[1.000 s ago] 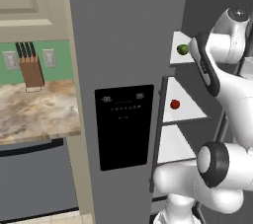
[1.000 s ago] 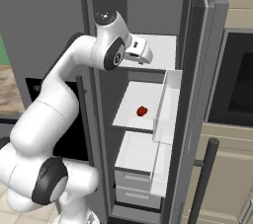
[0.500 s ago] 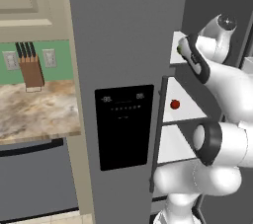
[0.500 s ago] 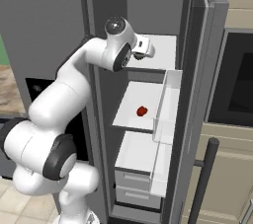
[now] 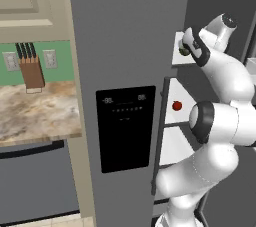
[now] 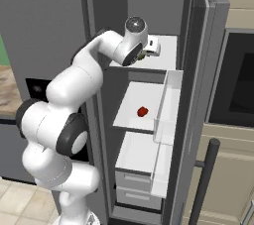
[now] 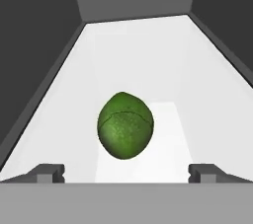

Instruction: Place the cold items (avocado and bell pepper) from the fridge in one tupperware on the dining counter. Place the warm items (kebab skewer and hot dog) in the stove area in another tupperware.

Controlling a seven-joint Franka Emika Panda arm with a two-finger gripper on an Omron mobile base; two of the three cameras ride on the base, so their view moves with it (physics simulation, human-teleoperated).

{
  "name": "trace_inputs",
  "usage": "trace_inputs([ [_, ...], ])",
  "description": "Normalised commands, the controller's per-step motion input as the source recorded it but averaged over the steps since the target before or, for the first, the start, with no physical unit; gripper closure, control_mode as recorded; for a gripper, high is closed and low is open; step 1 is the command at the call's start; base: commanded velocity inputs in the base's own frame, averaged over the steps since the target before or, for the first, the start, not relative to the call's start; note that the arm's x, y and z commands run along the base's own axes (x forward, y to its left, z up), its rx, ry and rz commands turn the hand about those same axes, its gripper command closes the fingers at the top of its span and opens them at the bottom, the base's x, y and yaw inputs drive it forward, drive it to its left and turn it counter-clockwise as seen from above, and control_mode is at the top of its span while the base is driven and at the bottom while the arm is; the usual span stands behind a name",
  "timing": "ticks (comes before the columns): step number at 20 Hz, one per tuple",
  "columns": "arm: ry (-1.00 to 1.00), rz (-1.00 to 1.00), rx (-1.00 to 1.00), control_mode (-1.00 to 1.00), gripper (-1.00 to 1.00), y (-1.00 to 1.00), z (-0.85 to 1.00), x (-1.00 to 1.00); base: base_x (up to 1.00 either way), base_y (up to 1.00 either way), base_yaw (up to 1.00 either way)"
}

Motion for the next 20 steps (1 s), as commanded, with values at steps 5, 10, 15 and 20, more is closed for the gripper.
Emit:
trace_inputs([
  [5,-0.02,0.00,0.00,-1.00,-1.00,0.05,-0.06,0.17,0.00,0.00,0.00],
  [10,0.00,0.00,0.03,-1.00,-1.00,0.00,-0.26,0.17,0.00,0.00,0.00],
  [15,0.00,0.00,0.01,-1.00,-1.00,0.00,-0.18,0.23,0.00,0.00,0.00],
  [20,0.05,0.01,0.00,-1.00,-1.00,0.00,-0.11,0.28,0.00,0.00,0.00],
])
